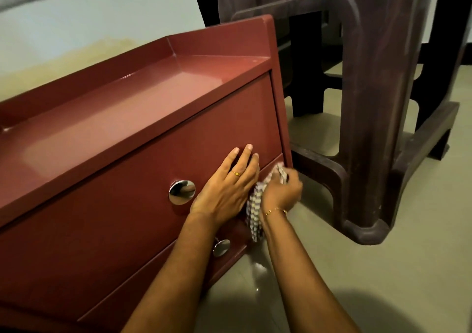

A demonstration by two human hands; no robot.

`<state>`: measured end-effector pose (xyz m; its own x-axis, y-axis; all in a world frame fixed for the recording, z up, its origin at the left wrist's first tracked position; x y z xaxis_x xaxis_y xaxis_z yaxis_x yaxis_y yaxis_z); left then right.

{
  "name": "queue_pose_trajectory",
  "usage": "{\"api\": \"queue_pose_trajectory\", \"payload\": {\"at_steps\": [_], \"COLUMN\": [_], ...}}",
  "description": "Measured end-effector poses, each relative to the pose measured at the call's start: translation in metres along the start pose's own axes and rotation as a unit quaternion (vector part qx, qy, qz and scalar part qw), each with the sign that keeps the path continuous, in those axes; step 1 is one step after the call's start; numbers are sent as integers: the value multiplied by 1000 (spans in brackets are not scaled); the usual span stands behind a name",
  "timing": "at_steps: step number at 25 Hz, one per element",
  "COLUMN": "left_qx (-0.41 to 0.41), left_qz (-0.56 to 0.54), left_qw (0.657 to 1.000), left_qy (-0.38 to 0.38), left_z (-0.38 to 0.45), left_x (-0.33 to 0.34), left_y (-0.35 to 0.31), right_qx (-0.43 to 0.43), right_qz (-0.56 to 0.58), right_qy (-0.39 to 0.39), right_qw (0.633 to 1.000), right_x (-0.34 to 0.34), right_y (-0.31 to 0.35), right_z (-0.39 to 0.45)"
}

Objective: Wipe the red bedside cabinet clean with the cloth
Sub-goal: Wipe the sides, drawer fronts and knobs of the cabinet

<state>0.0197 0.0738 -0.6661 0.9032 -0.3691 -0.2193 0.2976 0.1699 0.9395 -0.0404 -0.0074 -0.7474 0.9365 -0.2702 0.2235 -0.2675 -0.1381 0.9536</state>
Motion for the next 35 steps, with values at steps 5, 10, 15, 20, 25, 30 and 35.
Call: {"api": "queue_pose_trajectory", "payload": {"at_steps": [5,10,15,20,25,30,35], "left_qx": [-2,-11,-10,-14,-13,-19,-19], "left_qz": [4,3,1,7,11,21,20], "left_qw": [1000,1000,1000,1000,1000,999,999], "left_qy": [8,24,15,11,11,16,24], "left_z": [0,0,0,0,1,2,2], "left_x": [0,0,2,2,-1,-1,-5], "left_y": [2,2,1,-1,2,3,5], "right_qx": [3,-112,-304,-106,-189,-253,-23], "right_qz": [-34,44,52,-66,50,-4,-14], "right_qy": [14,-34,4,-10,-30,-13,-16], "right_qw": [999,992,951,992,980,967,1000], "right_x": [-11,-14,18,-21,6,3,-16], "right_y": [-19,30,65,-29,38,8,-16], "right_z": [-9,17,10,28,23,20,34]}}
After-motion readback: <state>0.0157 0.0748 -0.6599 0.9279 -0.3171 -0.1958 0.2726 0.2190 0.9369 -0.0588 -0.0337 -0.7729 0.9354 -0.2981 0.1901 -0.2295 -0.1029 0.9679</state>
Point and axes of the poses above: each hand's wrist, its own z-axis towards the middle knuckle, its own x-axis out of the palm, y = z × x, the point moved 5 cm from there along z, towards the middle knuckle, and after that the axes turned 11 degrees about z, right-handed, at the moved point
